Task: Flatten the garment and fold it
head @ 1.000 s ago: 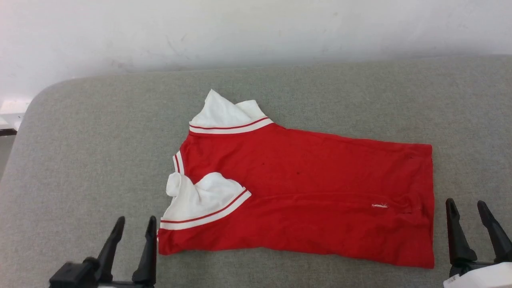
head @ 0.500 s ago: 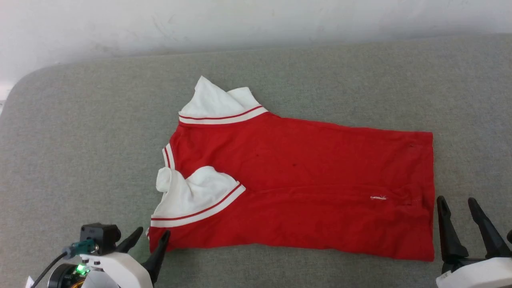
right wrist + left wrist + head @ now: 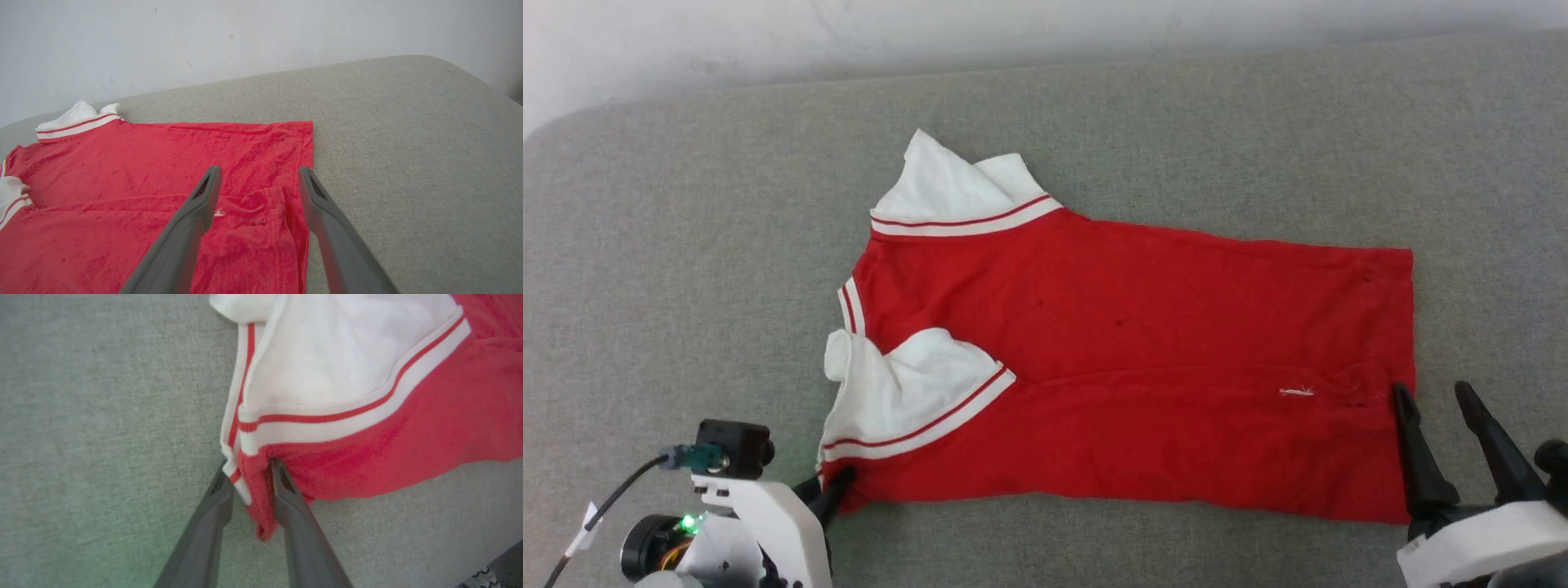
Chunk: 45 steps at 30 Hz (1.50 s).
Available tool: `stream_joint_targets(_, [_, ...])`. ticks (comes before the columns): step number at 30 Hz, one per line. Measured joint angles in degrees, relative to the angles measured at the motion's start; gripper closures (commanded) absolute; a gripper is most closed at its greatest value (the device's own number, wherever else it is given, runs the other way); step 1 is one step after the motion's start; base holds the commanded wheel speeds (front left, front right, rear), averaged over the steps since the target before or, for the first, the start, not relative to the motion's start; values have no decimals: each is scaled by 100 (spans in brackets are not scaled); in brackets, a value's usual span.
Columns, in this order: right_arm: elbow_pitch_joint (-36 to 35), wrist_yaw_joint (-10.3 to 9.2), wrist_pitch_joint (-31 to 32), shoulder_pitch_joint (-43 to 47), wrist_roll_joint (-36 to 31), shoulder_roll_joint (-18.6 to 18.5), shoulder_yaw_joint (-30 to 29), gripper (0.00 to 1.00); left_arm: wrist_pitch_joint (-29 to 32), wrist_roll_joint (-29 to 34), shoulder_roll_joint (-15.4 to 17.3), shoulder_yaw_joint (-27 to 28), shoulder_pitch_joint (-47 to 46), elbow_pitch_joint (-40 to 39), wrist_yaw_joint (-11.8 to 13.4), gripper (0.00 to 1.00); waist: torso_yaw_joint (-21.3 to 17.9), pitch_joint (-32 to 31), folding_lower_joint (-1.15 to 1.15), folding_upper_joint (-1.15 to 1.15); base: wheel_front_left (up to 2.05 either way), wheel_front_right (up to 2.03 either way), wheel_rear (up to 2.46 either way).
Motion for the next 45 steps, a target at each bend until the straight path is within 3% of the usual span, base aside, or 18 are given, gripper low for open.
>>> stream_joint_targets(7, [-319, 0, 772, -232, 107, -520, 211, 0, -203, -143, -103, 146, 94, -146, 63, 100, -71, 84, 0, 0, 0, 0, 0])
stream_joint_targets(13, [-573, 0, 2629, -140, 280, -550, -154, 0, -257, -112, -145, 114, 124, -326, 160, 100, -18, 93, 0, 0, 0, 0, 0])
stream_joint_targets(17, [-761, 1, 3501, 44, 385, -557, -200, 0, -256, -82, -175, 57, 121, -402, 171, 100, 41, 110, 1, 0, 0, 0, 0])
stream_joint_targets(24, [-631, 0, 3865, 78, 316, -432, -289, 0, -256, -49, -194, -7, 82, -442, 211, 100, 116, 162, 1, 0, 0, 0, 0])
stream_joint_targets(39, [172, 0, 3588, 86, 298, -243, -341, 0, -250, -44, -172, -40, 46, -527, 214, 100, 219, 280, 0, 0, 0, 0, 0])
stream_joint_targets(41, [249, 0, 3535, 21, 310, -237, -328, 75, -250, -47, -157, -36, 37, -543, 214, 100, 228, 313, -1, 0, 0, 0, 0])
stream_joint_targets(42, [289, -1, 3501, -18, 311, -242, -304, 100, -252, -53, -152, -40, 34, -547, 210, 100, 233, 328, 0, 0, 0, 0, 0])
stream_joint_targets(45, [409, 0, 3434, -137, 319, -229, -236, 100, -267, -98, -153, -30, 32, -554, 200, 100, 245, 354, 0, 0, 0, 0, 0])
